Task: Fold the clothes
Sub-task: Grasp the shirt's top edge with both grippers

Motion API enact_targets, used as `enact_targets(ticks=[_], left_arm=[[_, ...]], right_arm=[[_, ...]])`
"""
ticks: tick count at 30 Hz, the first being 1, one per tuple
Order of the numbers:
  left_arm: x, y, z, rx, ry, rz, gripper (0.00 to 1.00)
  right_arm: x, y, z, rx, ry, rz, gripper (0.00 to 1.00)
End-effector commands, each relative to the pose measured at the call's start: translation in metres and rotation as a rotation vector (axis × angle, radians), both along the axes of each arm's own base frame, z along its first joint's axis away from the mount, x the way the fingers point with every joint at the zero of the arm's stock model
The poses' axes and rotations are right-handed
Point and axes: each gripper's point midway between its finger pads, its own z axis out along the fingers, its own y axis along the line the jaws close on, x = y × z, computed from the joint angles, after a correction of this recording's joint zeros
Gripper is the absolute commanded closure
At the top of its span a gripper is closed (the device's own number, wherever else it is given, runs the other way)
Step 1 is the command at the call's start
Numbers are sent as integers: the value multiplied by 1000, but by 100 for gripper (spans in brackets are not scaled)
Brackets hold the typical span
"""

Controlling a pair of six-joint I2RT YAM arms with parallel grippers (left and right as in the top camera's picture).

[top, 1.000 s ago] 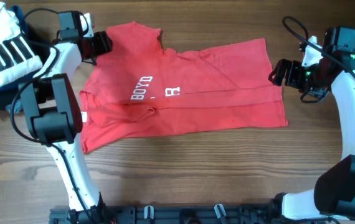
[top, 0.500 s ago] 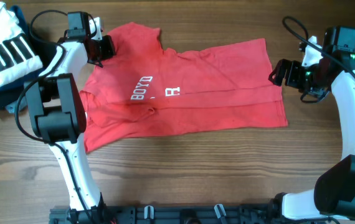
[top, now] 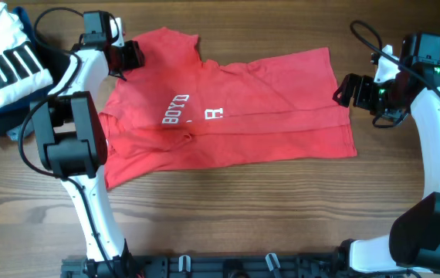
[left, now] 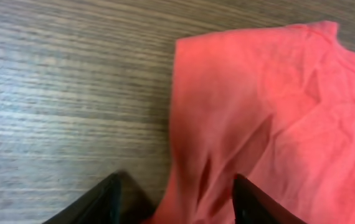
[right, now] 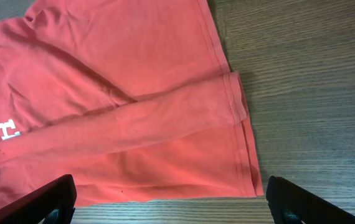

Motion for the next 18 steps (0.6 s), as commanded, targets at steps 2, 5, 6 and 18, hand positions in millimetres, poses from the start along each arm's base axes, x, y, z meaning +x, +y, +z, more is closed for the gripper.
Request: enact_targets(ticks=[2,5,6,18], left_arm=[[-19,8,-20,43,96,20,52],[-24,2,-22,37,116,8,66],[-25,0,-23,40,118,-2,74],[-20,-12,-9,5,86,-42,96]], right_arm=[[4,3,9,9,-26,4,2],[4,3,9,9,-26,4,2],[4,3,9,9,-26,4,2],[26,-1,16,-10,-120,5,8]])
